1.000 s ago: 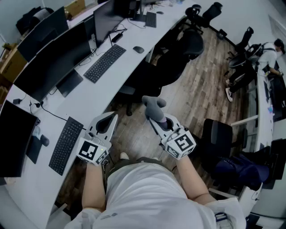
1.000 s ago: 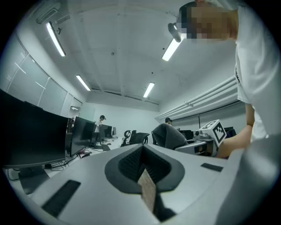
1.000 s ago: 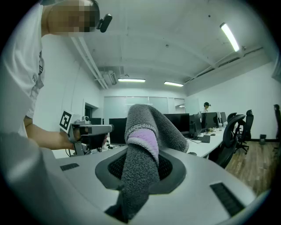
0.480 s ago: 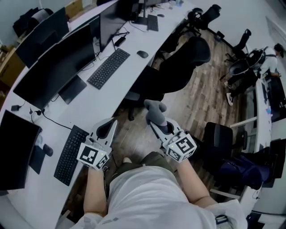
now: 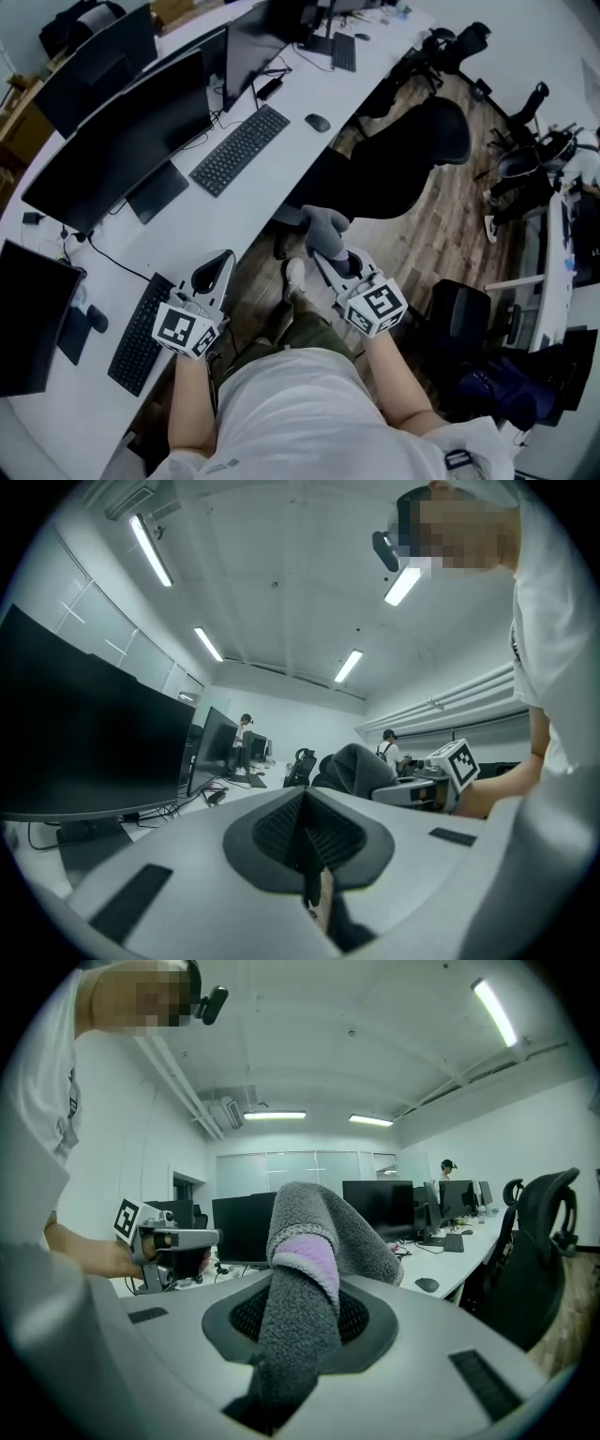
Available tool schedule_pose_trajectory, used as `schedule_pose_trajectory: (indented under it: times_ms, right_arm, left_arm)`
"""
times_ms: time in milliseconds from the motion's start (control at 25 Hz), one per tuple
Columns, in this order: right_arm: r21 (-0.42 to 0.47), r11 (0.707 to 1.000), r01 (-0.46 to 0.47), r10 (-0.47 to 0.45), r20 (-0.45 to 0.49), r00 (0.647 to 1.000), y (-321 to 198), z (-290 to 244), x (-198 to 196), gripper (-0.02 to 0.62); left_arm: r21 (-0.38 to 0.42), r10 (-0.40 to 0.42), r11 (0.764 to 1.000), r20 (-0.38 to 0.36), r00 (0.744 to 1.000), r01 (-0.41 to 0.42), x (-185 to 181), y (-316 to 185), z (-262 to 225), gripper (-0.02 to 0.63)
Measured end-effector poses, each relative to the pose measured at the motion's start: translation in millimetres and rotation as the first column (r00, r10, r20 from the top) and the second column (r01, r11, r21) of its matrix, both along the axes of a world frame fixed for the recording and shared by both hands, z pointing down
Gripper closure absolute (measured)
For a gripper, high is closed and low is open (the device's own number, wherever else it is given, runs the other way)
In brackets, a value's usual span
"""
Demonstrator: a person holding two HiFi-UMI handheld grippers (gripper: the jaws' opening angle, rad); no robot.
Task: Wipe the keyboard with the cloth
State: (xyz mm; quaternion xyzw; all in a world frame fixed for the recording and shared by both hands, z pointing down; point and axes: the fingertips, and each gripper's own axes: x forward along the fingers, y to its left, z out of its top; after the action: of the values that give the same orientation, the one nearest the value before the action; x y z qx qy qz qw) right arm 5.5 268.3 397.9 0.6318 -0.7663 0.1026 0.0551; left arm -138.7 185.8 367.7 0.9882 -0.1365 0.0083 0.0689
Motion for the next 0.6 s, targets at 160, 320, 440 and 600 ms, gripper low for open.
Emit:
schedule_pose_trajectory:
  times_ms: [160,320,440,600]
  right_arm:
    - [-0.005,0.999,0.035,-0.034,0.051,0.998,-45.9,15.2,34.7,0.503]
    - [-0.026,0.996,0.084,-0.082,0.084,0.993,-100.0,29.3,73.5,0.503]
    - [-0.054,0.991,0.126,-0.122,0.073,0.990,-140.5,40.9,99.0,0.503]
    - [-0.097,0.980,0.174,-0.170,0.048,0.984,-191.8,55.5,130.9,0.503]
  left_arm:
    - [-0.021,-0.085,0.996,0.034,0.996,0.086,18.3,-44.2,15.1,0.604]
    - [-0.036,-0.151,0.987,0.085,0.985,0.154,45.2,-89.8,26.2,0.604]
    - [-0.057,-0.192,0.978,0.113,0.975,0.199,67.9,-119.7,29.4,0.604]
    - [-0.069,-0.231,0.968,0.148,0.962,0.243,96.9,-155.5,40.9,0.604]
